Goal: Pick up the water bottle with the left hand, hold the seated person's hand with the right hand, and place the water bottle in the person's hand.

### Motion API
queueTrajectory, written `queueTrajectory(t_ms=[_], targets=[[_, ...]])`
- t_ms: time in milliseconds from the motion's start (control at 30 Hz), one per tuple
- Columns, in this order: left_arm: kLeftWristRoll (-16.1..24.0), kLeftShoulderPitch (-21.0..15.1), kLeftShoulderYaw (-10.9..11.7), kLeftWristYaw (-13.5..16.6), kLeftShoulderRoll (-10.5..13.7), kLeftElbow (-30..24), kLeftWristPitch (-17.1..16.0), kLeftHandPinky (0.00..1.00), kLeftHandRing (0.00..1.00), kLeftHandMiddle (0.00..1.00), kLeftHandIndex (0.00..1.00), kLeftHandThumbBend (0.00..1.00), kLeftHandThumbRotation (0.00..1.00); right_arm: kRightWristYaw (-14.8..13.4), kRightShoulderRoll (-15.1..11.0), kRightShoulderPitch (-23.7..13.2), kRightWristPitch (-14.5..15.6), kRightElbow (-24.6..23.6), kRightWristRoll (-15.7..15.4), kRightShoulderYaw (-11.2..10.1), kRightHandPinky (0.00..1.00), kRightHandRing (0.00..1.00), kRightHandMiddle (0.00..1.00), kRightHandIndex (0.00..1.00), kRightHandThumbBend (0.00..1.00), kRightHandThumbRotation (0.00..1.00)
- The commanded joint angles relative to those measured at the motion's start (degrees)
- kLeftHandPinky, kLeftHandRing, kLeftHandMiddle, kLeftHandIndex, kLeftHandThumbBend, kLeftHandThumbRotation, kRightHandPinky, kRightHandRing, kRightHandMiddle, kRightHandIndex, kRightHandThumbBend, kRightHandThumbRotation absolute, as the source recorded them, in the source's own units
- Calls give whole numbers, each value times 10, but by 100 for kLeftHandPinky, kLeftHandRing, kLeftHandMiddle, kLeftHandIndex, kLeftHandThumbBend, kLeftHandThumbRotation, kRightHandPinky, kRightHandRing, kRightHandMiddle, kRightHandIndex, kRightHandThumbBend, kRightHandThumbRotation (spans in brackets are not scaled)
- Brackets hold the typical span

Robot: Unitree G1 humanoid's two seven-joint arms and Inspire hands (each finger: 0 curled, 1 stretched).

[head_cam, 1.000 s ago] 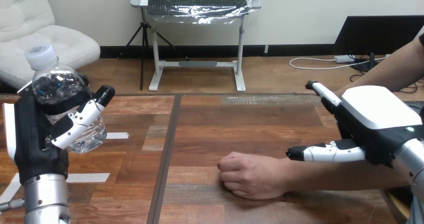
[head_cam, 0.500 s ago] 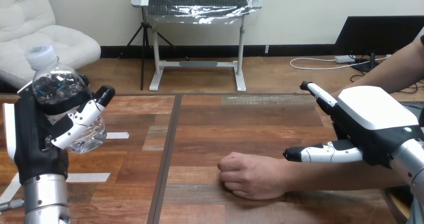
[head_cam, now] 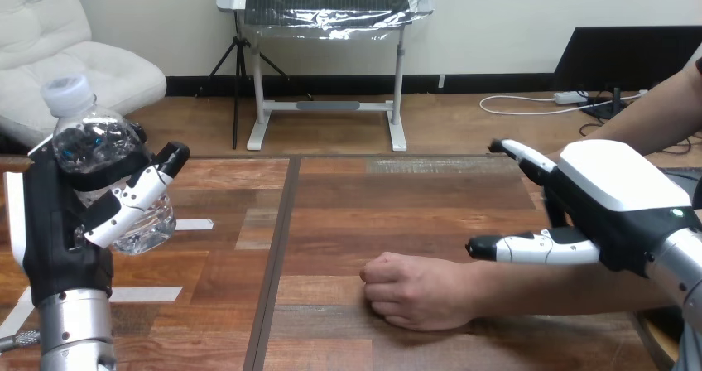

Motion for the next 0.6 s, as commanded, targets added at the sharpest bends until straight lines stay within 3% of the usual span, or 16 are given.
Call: queueTrajectory(t_ms=[0, 167, 200, 567], targets=[[2, -22, -4, -2, 3, -35, -16, 23, 29, 34, 40, 59, 0, -12, 3, -13, -8, -1, 30, -26, 12, 19, 30, 80, 91, 93], [1, -22, -4, -2, 3, -36, -15, 23, 29, 34, 40, 58, 0, -7, -7, -13, -21, 13, 52, -28, 29, 40, 50, 78, 93, 89], [1, -22, -4, -2, 2, -36, -16, 23, 29, 34, 40, 58, 0, -6, -9, -13, -24, 17, 56, -28, 37, 49, 58, 78, 95, 88], [1, -20, -5, -3, 3, -38, -16, 23, 28, 34, 40, 58, 0, -7, -14, -12, -64, 46, 105, -38, 68, 80, 85, 86, 100, 85]])
